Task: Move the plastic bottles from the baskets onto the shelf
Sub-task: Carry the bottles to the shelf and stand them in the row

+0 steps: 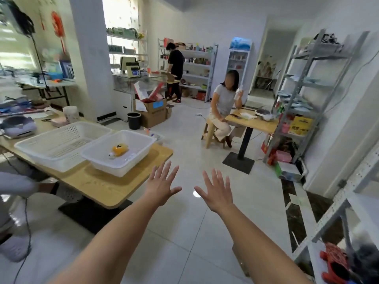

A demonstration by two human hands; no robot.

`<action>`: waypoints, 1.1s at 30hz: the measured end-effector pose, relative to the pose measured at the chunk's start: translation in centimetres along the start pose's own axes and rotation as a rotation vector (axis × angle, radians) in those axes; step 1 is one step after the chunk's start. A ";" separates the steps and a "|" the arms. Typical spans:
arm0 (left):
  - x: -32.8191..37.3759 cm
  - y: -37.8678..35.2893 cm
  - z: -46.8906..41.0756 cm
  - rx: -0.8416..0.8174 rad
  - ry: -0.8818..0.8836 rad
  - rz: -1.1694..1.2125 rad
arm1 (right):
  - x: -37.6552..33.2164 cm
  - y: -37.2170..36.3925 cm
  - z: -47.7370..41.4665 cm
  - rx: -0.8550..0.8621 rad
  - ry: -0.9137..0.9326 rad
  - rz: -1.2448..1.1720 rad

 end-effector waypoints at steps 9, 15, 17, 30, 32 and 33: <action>-5.2 -0.4 -6.6 -0.004 0.180 0.030 | -0.3 1.5 -11.6 0.024 0.149 0.057; -9.0 -1.0 -8.9 0.009 0.273 -0.002 | -4.0 1.0 -16.2 0.010 0.260 0.046; -10.4 -1.5 -9.9 0.005 0.298 -0.005 | -5.3 0.9 -17.9 0.000 0.293 0.043; -23.9 -4.6 -20.0 -0.031 0.420 0.088 | -15.2 2.8 -34.1 0.014 0.416 0.092; -26.3 -4.7 -21.6 -0.043 0.432 0.093 | -17.2 2.9 -36.6 0.005 0.435 0.099; -27.7 -4.8 -22.5 -0.043 0.442 0.093 | -18.3 3.0 -38.2 0.003 0.436 0.094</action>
Point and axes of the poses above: each hand's wrist, its own z-axis away from the middle knuckle, its own y-axis out of the back of the hand, x = y × z, the point moved 10 cm from there along -z, towards the middle knuckle, and after that the axes turned 6 degrees about -x, right-handed, at the moved point
